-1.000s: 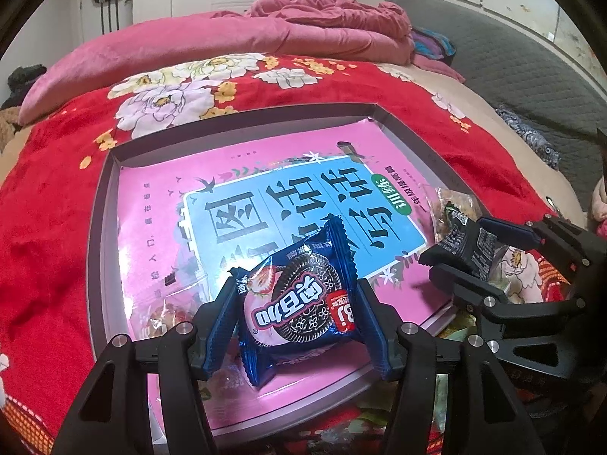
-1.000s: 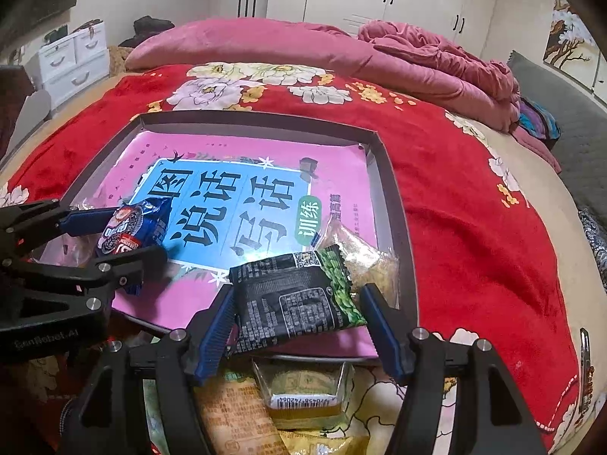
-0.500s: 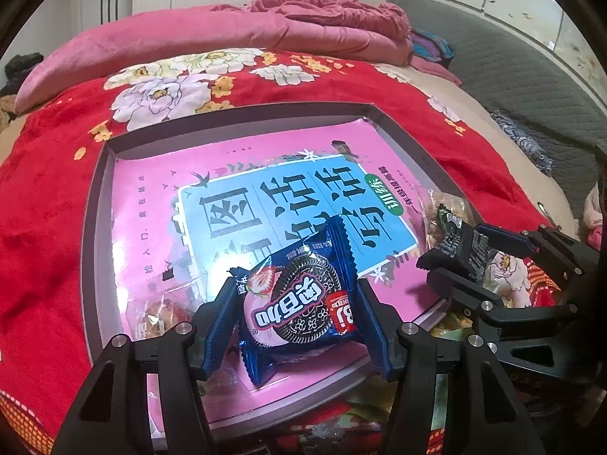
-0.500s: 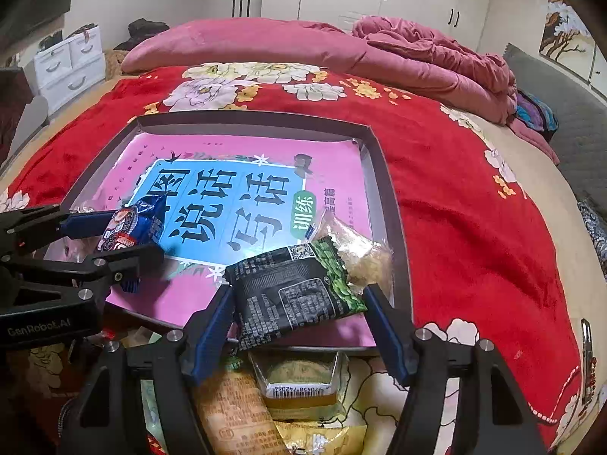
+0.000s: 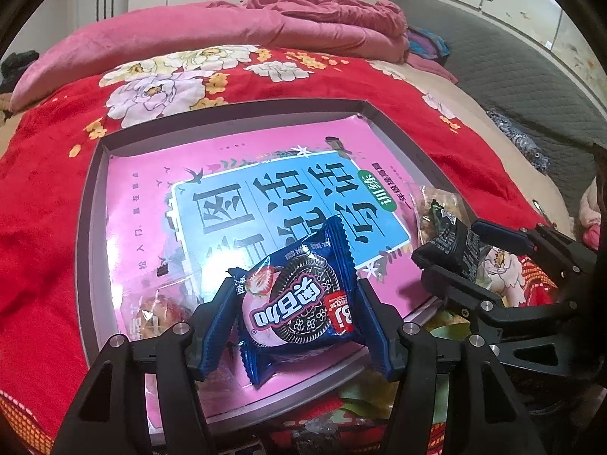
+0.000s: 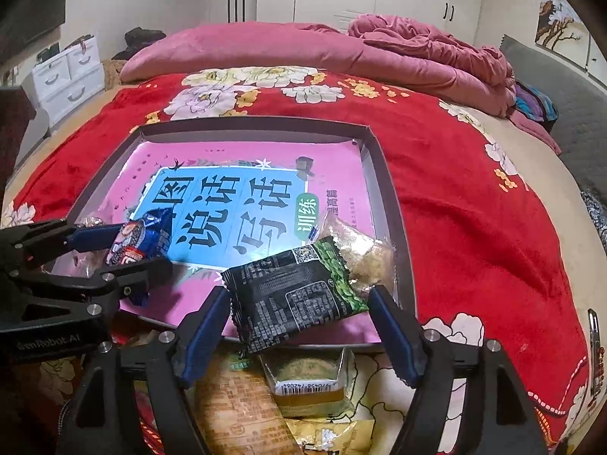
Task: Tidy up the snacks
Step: 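Open left gripper releasing the Oreo packet while right gripper releases the black-green packet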
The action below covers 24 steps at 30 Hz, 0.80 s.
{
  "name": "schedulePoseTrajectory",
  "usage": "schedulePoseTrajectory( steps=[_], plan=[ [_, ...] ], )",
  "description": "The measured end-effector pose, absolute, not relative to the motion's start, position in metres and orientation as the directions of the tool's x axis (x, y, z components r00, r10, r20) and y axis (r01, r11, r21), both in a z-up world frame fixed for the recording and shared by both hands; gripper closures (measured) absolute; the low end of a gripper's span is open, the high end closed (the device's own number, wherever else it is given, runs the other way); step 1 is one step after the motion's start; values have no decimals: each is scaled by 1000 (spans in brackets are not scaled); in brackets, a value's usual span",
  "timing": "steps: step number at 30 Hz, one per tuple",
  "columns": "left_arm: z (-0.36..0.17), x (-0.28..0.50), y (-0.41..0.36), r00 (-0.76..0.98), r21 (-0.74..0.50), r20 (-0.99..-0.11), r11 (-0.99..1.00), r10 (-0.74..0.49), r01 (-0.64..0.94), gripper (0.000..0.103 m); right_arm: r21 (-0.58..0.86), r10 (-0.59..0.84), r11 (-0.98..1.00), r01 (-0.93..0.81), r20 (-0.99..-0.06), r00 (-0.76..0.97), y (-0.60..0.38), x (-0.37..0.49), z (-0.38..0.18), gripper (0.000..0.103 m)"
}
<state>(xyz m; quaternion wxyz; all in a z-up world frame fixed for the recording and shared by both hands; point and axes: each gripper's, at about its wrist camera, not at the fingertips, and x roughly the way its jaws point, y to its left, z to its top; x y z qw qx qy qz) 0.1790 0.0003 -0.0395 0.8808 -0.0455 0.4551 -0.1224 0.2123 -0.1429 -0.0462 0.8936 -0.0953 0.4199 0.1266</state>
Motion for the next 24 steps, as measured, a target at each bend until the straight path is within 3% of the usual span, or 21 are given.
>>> schedulePoseTrajectory(
  steps=[15,24],
  plan=[
    [-33,180,15,556,-290,-768,947,-317,139,35,-53,166,952,-301,-738,654,-147,206,-30,23],
    [-22,175,15,594,-275,-743,950,-308,150,32,-42,167,959,-281,-718,676,-155,202,-23,23]
  ],
)
